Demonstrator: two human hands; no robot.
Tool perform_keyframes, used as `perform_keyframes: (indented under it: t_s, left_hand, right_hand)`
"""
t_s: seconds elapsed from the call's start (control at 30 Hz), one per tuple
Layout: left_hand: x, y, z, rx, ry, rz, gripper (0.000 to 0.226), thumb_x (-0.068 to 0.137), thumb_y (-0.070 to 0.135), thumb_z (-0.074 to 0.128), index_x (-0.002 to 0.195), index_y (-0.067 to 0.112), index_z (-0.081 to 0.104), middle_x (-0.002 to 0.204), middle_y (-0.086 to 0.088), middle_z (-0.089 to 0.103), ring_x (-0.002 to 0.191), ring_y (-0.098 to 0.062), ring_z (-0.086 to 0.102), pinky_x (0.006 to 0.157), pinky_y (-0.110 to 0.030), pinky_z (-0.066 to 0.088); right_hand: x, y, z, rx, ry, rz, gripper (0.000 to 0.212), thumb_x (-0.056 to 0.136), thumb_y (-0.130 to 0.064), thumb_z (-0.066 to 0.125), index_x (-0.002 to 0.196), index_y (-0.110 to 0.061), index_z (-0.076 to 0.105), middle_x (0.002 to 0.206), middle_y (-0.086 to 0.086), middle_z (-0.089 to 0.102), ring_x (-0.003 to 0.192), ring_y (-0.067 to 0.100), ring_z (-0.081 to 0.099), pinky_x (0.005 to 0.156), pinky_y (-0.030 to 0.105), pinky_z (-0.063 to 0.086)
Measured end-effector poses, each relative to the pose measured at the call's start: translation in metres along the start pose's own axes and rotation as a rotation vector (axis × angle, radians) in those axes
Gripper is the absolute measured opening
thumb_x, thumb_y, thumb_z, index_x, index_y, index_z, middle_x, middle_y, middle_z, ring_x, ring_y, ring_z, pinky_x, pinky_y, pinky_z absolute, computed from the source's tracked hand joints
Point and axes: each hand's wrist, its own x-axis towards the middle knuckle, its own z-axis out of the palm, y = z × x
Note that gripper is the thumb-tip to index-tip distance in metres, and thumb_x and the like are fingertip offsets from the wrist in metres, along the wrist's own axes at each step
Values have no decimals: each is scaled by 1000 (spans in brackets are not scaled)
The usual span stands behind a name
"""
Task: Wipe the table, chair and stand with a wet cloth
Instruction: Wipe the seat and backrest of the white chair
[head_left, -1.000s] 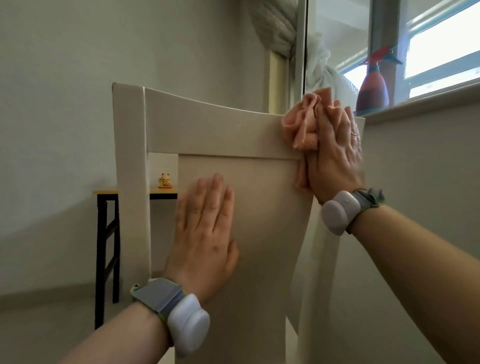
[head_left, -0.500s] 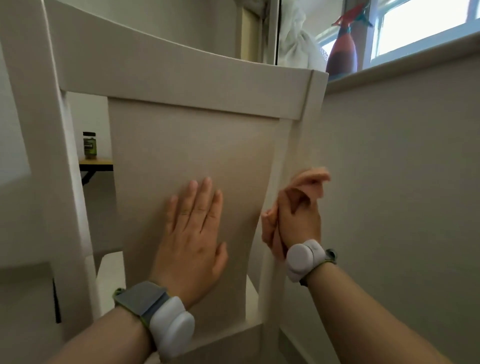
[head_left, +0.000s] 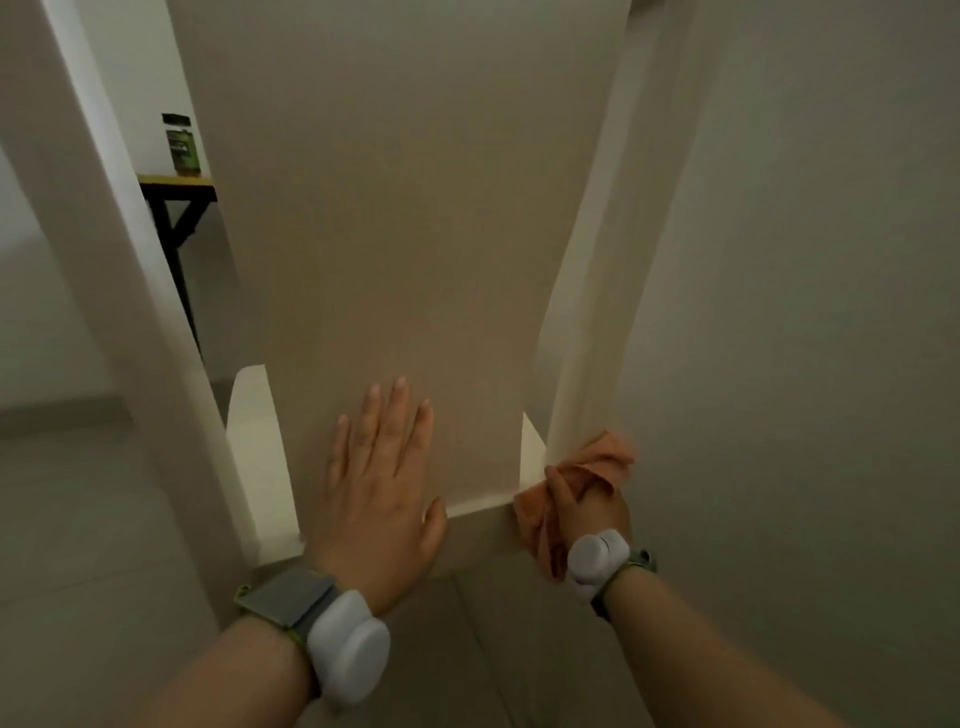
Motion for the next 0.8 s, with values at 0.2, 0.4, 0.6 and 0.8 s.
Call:
perform_keyframes:
  t_s: [0.2,0.4,0.6,0.8]
  left_hand:
    - [-52,-19,28,19,-149,16,79,69,31,50,141,6,27,151,-13,18,139,-32,14,110,-44,11]
    - [-95,-28,57,4,-267,0,80,70,33,54,141,6,30,151,-14,23,139,-31,18,110,-42,13]
    - [-116,-32,70,-69,-266,-5,73,77,35,38,142,5,27,152,-16,22,140,-32,15,111,-41,11]
    - [-132,-39,69,-190,-221,-53,70,80,33,39,142,5,24,153,-15,16,142,-31,9,110,-45,17]
  right_hand:
    - [-12,29,4,-19,-155,37,67,88,-41,59,141,-9,31,137,8,47,124,28,47,108,36,35]
    - [-30,71,29,-68,-149,124,53,94,-29,54,139,-8,37,129,8,51,122,27,47,96,17,29]
    - [-45,89,48,-2,116,117,41,87,-28,60,122,-7,54,119,9,54,111,27,52,94,17,37]
    - [-58,43,75,200,373,45,21,96,-14,50,114,-7,56,102,0,57,90,10,56,79,3,37]
